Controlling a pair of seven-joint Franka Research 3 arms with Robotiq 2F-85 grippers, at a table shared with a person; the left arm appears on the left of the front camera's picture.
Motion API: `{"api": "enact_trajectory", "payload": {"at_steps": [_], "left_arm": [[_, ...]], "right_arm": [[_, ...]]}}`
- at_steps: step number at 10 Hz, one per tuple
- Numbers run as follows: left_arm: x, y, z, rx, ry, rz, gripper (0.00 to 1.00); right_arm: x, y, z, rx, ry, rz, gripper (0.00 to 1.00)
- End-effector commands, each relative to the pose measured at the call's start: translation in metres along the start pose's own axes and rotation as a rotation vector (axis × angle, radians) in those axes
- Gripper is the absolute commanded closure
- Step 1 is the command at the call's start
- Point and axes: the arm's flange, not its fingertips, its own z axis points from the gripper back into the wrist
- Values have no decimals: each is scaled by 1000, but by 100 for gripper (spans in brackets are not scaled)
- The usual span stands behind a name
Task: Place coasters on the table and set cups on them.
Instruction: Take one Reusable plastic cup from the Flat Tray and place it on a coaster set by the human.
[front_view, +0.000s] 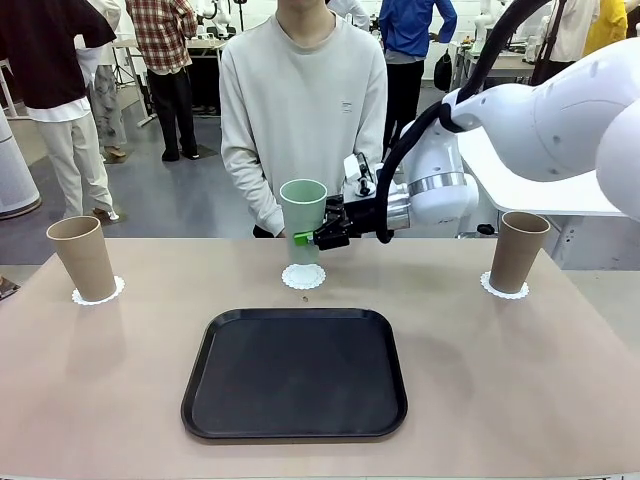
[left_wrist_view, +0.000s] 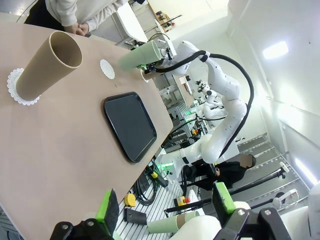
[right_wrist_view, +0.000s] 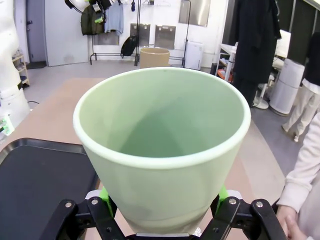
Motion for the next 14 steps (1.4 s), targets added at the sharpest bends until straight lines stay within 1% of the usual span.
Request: {"api": "enact_trajectory", "payload": {"at_steps": [1,5,8,14], "left_arm": [[-1,-2,1,-8,-3,-3,0],[-1,-2,1,-8,-3,-3,0],[-1,-2,1,-8,-3,-3,0],[-1,-2,1,-8,-3,-3,0]], "right_arm": [[-11,-17,-11,18,-13,-32,15],[-35,-25,-14,35,27,-81,15],[-41,-27,-17,45,49,-87,15],[-55,-38,-22,57,53,-93,15]]}}
